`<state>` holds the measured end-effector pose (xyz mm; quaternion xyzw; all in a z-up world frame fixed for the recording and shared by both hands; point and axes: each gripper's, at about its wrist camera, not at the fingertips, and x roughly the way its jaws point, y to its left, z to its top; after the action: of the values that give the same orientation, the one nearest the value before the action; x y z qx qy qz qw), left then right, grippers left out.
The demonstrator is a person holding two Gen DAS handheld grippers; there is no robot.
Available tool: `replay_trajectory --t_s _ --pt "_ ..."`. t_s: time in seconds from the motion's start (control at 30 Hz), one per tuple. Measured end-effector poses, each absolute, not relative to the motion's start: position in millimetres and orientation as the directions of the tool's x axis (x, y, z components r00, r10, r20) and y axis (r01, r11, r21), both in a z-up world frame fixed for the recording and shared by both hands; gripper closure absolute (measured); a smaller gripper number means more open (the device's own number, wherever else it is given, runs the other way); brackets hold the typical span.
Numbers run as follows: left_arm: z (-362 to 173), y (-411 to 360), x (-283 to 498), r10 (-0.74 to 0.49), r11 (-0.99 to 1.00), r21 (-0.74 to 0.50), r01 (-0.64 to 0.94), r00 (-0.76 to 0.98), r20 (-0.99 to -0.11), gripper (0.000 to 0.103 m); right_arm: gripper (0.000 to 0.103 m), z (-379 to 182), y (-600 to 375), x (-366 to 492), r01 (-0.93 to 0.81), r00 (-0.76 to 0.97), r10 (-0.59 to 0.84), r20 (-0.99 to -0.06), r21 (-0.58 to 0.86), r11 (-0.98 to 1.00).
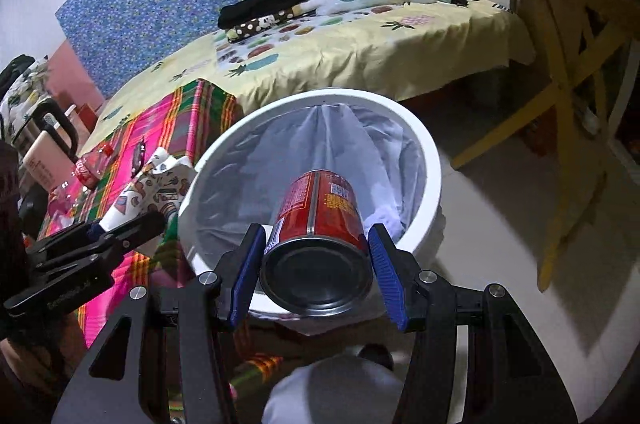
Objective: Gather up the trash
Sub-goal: 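Carry the paper cup and red can over the wastebasket and open both grippers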
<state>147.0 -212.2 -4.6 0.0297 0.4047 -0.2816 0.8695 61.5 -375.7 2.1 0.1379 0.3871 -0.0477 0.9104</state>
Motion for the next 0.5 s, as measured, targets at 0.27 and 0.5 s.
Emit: replay_trajectory --t_s 0.27,0.5 --pt "-12 -229 154 -0.49 0.823 -0.207 0.529 0.476 -0.73 0.044 0.048 0 -380 62 0.176 0.689 0.029 -0.724 0.207 0.962" --pt "-7 -226 148 -0.496 0.822 -0.2 0.534 0.495 -0.714 0.04 0.046 7 -381 60 0.173 0.715 0.016 -0.699 0.199 0.965"
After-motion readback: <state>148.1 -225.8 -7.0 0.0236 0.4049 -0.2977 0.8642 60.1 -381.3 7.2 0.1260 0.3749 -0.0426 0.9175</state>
